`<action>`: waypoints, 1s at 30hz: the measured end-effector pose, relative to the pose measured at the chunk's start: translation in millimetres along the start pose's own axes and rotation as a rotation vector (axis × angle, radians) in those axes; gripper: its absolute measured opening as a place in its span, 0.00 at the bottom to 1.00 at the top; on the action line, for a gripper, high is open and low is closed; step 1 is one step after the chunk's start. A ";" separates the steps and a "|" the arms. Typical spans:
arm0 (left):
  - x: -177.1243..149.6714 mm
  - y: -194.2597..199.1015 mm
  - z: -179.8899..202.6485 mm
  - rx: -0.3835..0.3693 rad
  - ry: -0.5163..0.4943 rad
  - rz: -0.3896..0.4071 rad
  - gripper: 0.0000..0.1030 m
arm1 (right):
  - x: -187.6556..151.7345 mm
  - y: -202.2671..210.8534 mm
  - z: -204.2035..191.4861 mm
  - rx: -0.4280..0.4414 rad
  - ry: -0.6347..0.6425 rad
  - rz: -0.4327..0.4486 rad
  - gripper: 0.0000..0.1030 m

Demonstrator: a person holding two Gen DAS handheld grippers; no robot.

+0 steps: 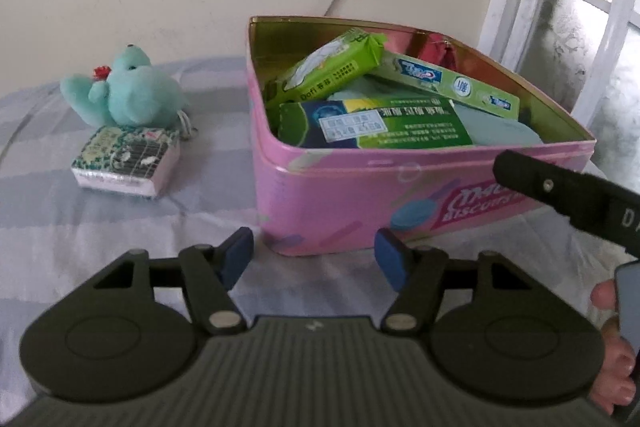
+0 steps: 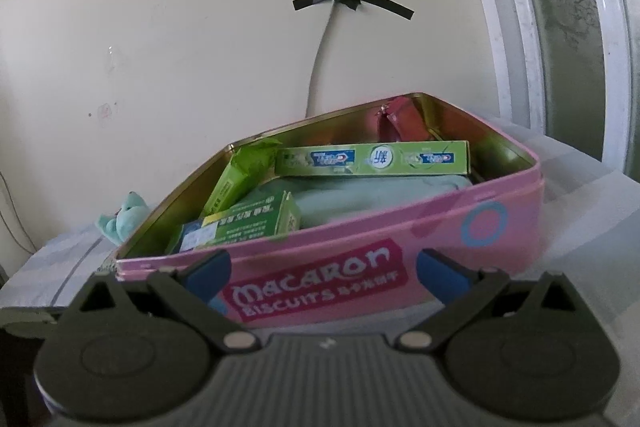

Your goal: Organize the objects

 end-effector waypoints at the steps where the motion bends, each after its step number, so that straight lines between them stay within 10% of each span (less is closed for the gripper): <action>1: 2.4 -2.4 -0.3 0.006 0.003 -0.004 0.67 | 0.3 -1.5 0.2 0.003 0.001 -0.001 1.00; 12: 27.8 -20.3 2.8 0.050 0.046 -0.042 0.66 | 20.9 -36.7 7.8 -0.014 0.013 -0.009 0.99; 30: -16.2 18.1 -26.8 0.095 -0.010 0.009 0.69 | -27.6 24.9 -30.4 0.020 0.010 0.035 0.92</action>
Point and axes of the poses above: each gripper's, at about its wrist camera, not at the fingertips, and y roughly against the way its jaws point, z to its right, x to its top, the point moved 7 cm from there along -y, roughly the way its jaws point, and after that the axes turned 8 degrees about x, right-handed, at the moved point
